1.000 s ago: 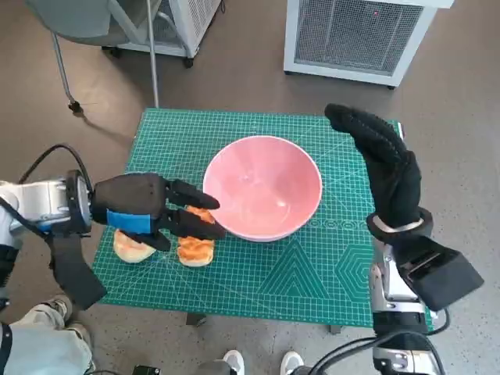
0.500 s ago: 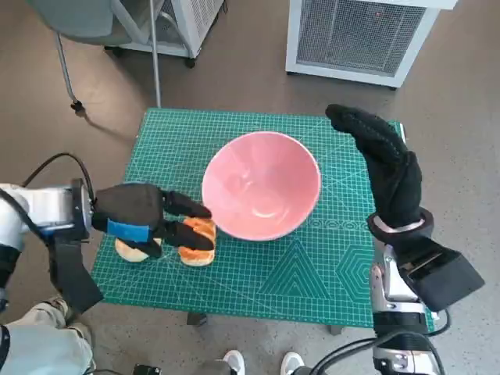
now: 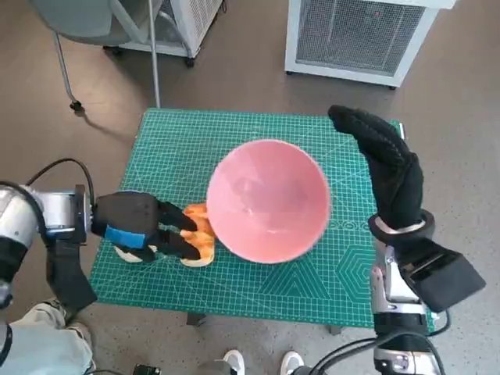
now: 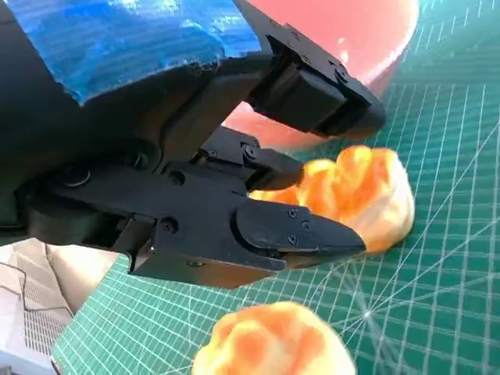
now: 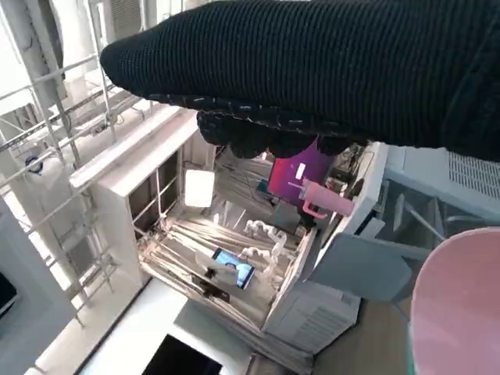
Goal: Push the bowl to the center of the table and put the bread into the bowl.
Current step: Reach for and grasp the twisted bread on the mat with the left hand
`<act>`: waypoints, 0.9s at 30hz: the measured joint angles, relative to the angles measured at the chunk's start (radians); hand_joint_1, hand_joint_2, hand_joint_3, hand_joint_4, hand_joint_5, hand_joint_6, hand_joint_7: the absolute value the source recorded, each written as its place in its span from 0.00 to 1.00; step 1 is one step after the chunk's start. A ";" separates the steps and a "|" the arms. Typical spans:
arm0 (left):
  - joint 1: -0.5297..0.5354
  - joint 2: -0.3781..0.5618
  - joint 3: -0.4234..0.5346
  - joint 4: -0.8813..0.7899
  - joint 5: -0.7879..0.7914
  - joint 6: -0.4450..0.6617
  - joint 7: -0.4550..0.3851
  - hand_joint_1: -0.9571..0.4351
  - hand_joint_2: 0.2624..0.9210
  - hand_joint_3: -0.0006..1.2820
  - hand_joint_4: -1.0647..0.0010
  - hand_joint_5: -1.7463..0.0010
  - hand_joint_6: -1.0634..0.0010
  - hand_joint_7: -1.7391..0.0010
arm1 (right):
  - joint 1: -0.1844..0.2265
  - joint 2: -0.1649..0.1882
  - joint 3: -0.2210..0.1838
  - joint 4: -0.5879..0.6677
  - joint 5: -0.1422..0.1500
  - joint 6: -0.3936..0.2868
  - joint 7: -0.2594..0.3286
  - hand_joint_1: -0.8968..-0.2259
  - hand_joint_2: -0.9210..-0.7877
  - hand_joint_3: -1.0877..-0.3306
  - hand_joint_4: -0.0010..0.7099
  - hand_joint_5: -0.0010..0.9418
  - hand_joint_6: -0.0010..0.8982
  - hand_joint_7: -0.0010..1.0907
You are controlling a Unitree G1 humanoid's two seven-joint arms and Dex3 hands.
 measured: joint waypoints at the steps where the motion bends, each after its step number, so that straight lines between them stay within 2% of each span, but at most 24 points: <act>1: -0.006 -0.005 -0.011 0.008 0.009 0.007 0.013 0.63 1.00 0.16 0.43 0.97 0.41 0.96 | 0.000 0.000 -0.001 0.000 0.000 0.000 0.000 0.34 0.00 0.36 0.35 0.01 0.00 0.63; 14: -0.062 -0.059 -0.133 0.075 0.030 0.098 0.134 0.56 1.00 0.12 0.48 1.00 0.47 0.98 | 0.001 0.003 -0.004 0.012 0.000 0.000 0.000 0.36 0.00 0.36 0.35 0.01 0.00 0.63; 27: -0.086 -0.068 -0.188 0.070 0.030 0.147 0.192 0.54 1.00 0.13 0.49 1.00 0.48 0.98 | 0.002 0.007 -0.005 0.012 0.001 0.000 0.000 0.35 0.00 0.36 0.35 0.01 0.00 0.62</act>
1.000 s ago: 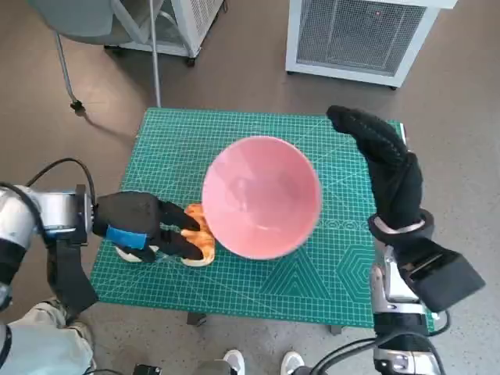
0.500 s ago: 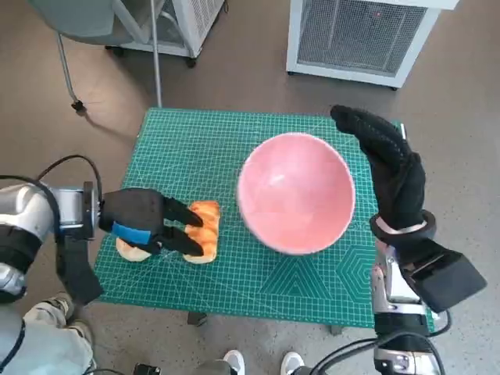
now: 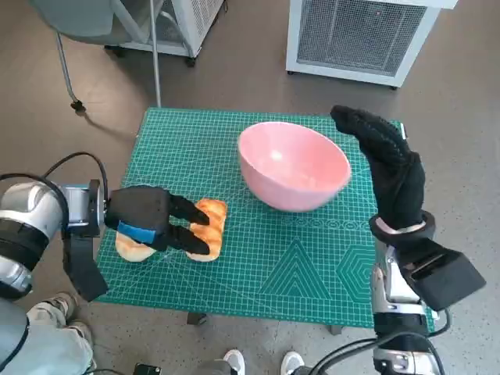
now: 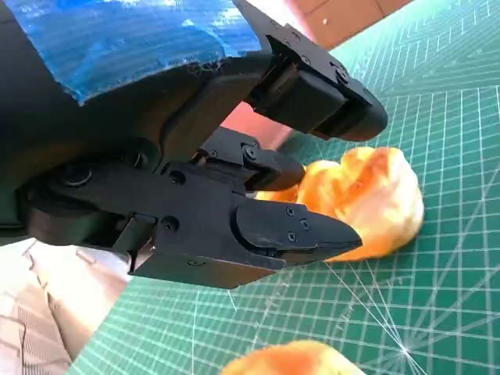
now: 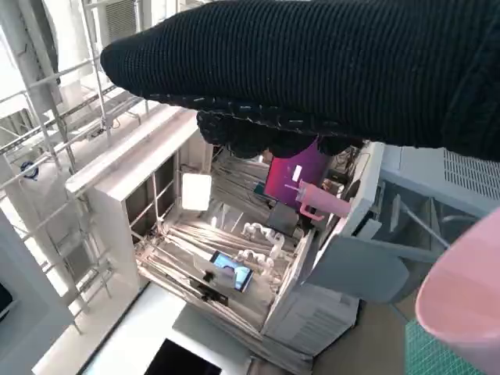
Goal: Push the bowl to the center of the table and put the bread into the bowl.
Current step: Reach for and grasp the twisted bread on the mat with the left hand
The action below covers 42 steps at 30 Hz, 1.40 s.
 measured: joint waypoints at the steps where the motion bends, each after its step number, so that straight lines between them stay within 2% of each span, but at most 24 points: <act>1: -0.003 -0.004 -0.004 0.002 0.000 0.003 0.001 0.54 1.00 0.13 0.49 1.00 0.48 0.98 | 0.000 0.000 0.000 0.001 0.000 0.000 0.000 0.35 0.00 0.37 0.35 0.01 0.00 0.62; 7: -0.013 -0.026 -0.022 0.011 -0.002 0.013 0.001 0.53 1.00 0.13 0.50 1.00 0.49 0.99 | 0.001 0.002 0.000 0.004 0.000 0.000 0.000 0.36 0.00 0.36 0.35 0.01 0.00 0.62; 16: -0.034 -0.032 -0.034 -0.010 -0.004 0.012 -0.022 0.53 1.00 0.14 0.58 1.00 0.53 1.00 | 0.006 0.000 -0.002 0.003 0.000 -0.001 0.000 0.38 0.00 0.36 0.34 0.00 0.00 0.62; 42: -0.072 -0.016 -0.037 -0.081 -0.001 -0.001 -0.035 0.52 1.00 0.14 0.59 0.99 0.53 1.00 | 0.009 0.000 -0.002 0.004 -0.003 -0.001 -0.005 0.38 0.00 0.36 0.34 0.00 0.00 0.62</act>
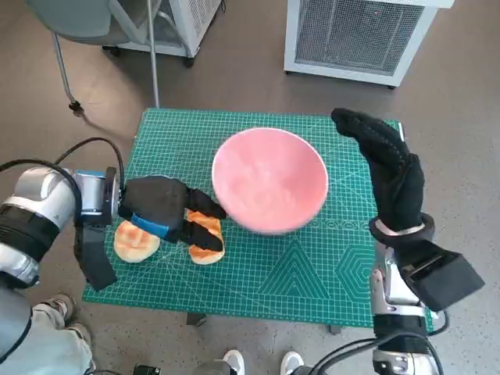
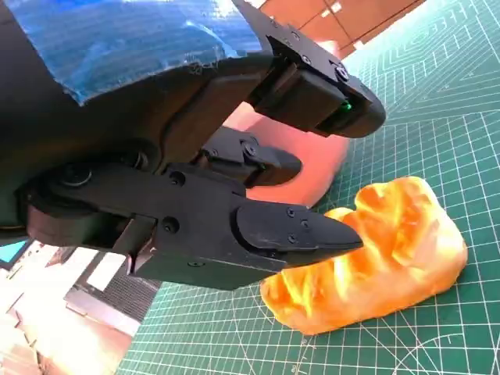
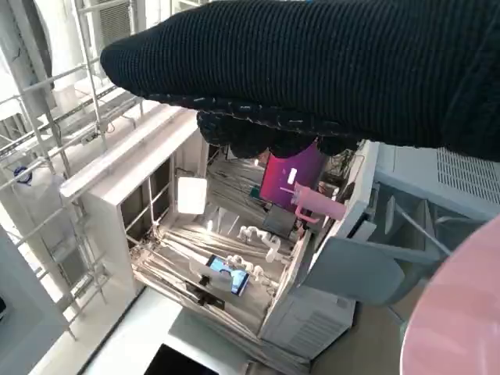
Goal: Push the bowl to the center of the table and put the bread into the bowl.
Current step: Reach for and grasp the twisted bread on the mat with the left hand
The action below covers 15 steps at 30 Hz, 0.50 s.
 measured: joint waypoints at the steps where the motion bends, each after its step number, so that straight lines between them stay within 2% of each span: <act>1: 0.000 0.000 0.000 -0.001 0.000 0.001 0.000 0.52 1.00 0.14 0.58 0.99 0.52 0.99 | 0.000 0.000 0.000 0.000 0.000 0.000 0.000 0.38 0.00 0.36 0.34 0.00 0.00 0.62; 8: 0.000 -0.005 -0.011 0.003 0.000 0.001 0.000 0.52 1.00 0.14 0.58 0.99 0.51 0.99 | 0.000 0.000 0.000 0.005 0.000 0.000 0.000 0.39 0.00 0.36 0.34 0.00 0.00 0.62; 15: 0.000 -0.024 -0.024 0.023 0.000 0.001 -0.010 0.52 1.00 0.13 0.63 1.00 0.56 1.00 | 0.000 0.000 0.000 0.016 0.000 -0.006 0.000 0.39 0.00 0.36 0.34 0.00 0.00 0.62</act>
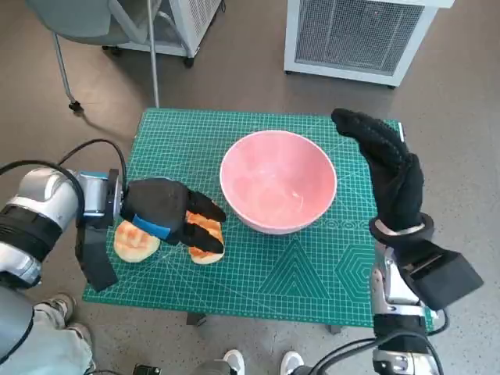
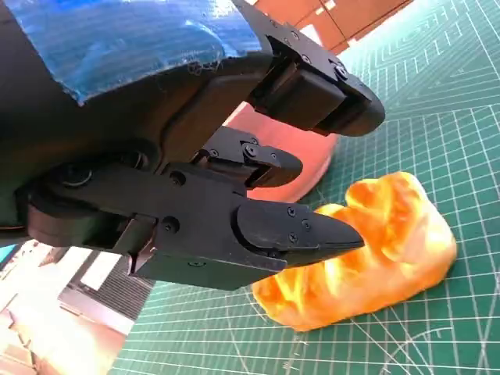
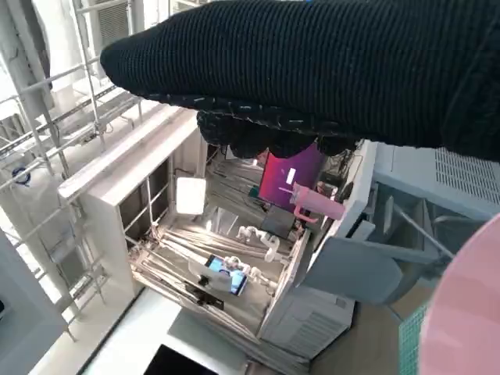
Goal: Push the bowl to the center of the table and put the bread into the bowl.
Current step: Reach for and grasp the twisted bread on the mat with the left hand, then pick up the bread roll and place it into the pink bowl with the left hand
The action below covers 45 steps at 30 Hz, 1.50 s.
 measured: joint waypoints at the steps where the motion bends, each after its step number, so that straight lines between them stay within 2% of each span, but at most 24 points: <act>1: 0.000 -0.004 -0.002 0.003 0.000 0.001 -0.004 0.52 1.00 0.13 0.64 1.00 0.57 1.00 | 0.000 0.000 0.000 0.001 0.000 -0.001 0.000 0.39 0.00 0.36 0.34 0.00 0.00 0.62; 11: -0.004 -0.071 -0.015 0.068 -0.006 0.003 -0.059 0.51 1.00 0.14 0.61 0.99 0.54 0.99 | 0.000 0.000 0.000 0.007 0.000 -0.013 0.000 0.37 0.00 0.36 0.34 0.00 0.00 0.62; 21: -0.005 -0.156 -0.020 0.187 -0.050 -0.017 -0.118 0.53 1.00 0.05 0.46 0.96 0.44 0.95 | 0.000 0.000 -0.006 0.006 0.000 -0.015 0.000 0.36 0.00 0.35 0.34 0.00 0.00 0.62; 27: -0.004 -0.192 -0.025 0.259 -0.070 -0.018 -0.125 0.58 1.00 0.08 0.36 0.94 0.34 0.91 | 0.001 0.001 -0.009 0.006 0.000 -0.019 -0.001 0.36 0.00 0.35 0.34 0.00 0.00 0.62; 28: -0.004 -0.195 -0.026 0.271 -0.074 -0.018 -0.125 0.60 1.00 0.09 0.39 0.81 0.36 0.77 | 0.001 0.001 -0.010 0.006 0.000 -0.021 -0.002 0.36 0.00 0.35 0.34 0.00 0.00 0.62; 29: -0.004 -0.199 -0.026 0.280 -0.080 -0.018 -0.125 0.63 1.00 0.13 0.46 0.61 0.43 0.56 | 0.001 0.001 -0.010 0.006 0.000 -0.022 -0.003 0.36 0.00 0.35 0.34 0.01 0.00 0.62; 30: -0.004 -0.202 -0.027 0.291 -0.088 -0.015 -0.125 0.65 1.00 0.14 0.49 0.49 0.46 0.43 | 0.001 0.001 -0.010 0.006 0.000 -0.024 -0.005 0.36 0.00 0.35 0.34 0.01 0.00 0.63; 31: -0.004 -0.206 -0.027 0.299 -0.092 -0.012 -0.125 0.66 1.00 0.15 0.51 0.42 0.48 0.34 | 0.001 0.001 -0.011 0.006 0.000 -0.025 -0.007 0.36 0.00 0.35 0.34 0.01 0.00 0.63; 33: -0.003 -0.212 -0.028 0.310 -0.098 -0.001 -0.125 0.67 1.00 0.12 0.48 0.39 0.44 0.30 | 0.001 0.001 -0.011 0.006 0.000 -0.025 -0.010 0.36 0.00 0.35 0.34 0.01 0.00 0.63; 37: 0.001 -0.216 -0.029 0.320 -0.111 0.021 -0.123 0.68 1.00 0.04 0.38 0.42 0.34 0.30 | 0.002 0.003 -0.010 0.006 -0.001 -0.027 -0.015 0.37 0.00 0.35 0.34 0.01 0.00 0.63; 45: 0.009 -0.202 -0.023 0.317 -0.157 0.024 -0.136 0.69 1.00 0.01 0.33 0.44 0.30 0.31 | 0.002 0.003 -0.009 0.006 -0.002 -0.029 -0.019 0.36 0.00 0.35 0.34 0.01 0.00 0.63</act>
